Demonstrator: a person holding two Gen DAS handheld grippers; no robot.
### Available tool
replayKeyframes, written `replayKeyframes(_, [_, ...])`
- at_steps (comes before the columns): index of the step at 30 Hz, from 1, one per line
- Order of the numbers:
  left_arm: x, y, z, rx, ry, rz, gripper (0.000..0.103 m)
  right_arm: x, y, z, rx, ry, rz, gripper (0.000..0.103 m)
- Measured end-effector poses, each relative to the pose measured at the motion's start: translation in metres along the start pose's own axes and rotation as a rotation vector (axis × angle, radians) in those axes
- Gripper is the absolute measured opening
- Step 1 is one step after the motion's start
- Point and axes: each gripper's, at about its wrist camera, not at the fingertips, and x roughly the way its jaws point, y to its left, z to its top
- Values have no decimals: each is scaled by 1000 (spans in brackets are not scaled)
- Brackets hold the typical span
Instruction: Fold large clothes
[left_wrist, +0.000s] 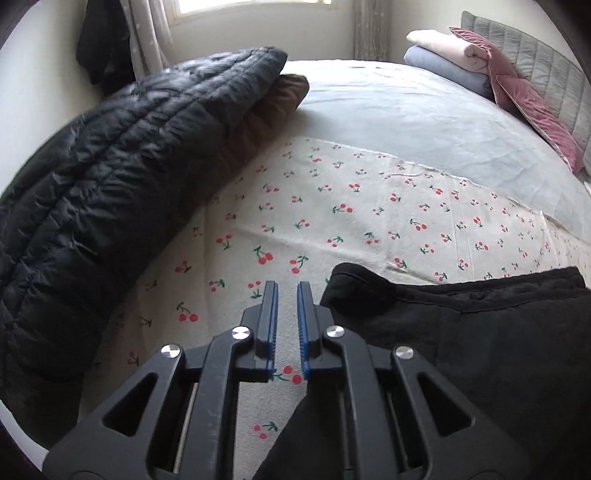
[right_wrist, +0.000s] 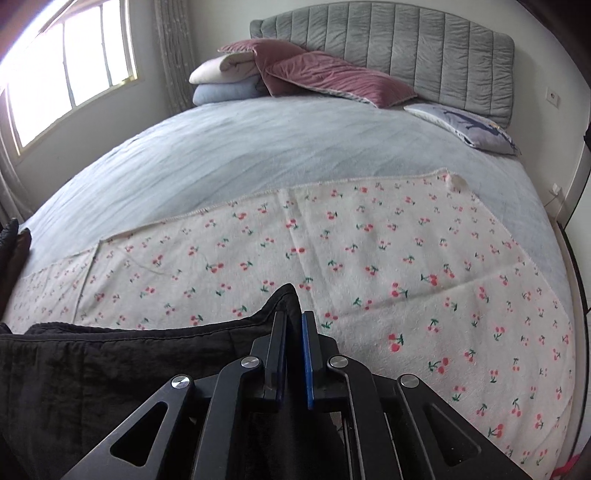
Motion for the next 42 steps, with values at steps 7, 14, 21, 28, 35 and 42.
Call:
replayKeyframes(7, [-68, 2, -3, 38, -128, -61, 60, -62, -3, 7, 39, -61, 73, 53])
replayKeyframes(14, [-128, -55, -43, 156, -116, -285, 77, -109, 57, -22, -58, -2, 258, 62])
replayKeyframes(21, [-109, -97, -81, 289, -63, -277, 80, -118, 111, -73, -213, 79, 324, 64])
replayKeyframes(28, [-76, -37, -74, 98, 14, -268, 80, -92, 58, -89, -140, 106, 331, 65])
replayKeyframes(35, [-77, 18, -73, -3, 85, -123, 80, -113, -19, -84, 14, 57, 195, 65])
replayKeyframes(42, [-162, 11, -124, 38, -11, -263, 82, -174, -16, -110, -30, 30, 215, 66])
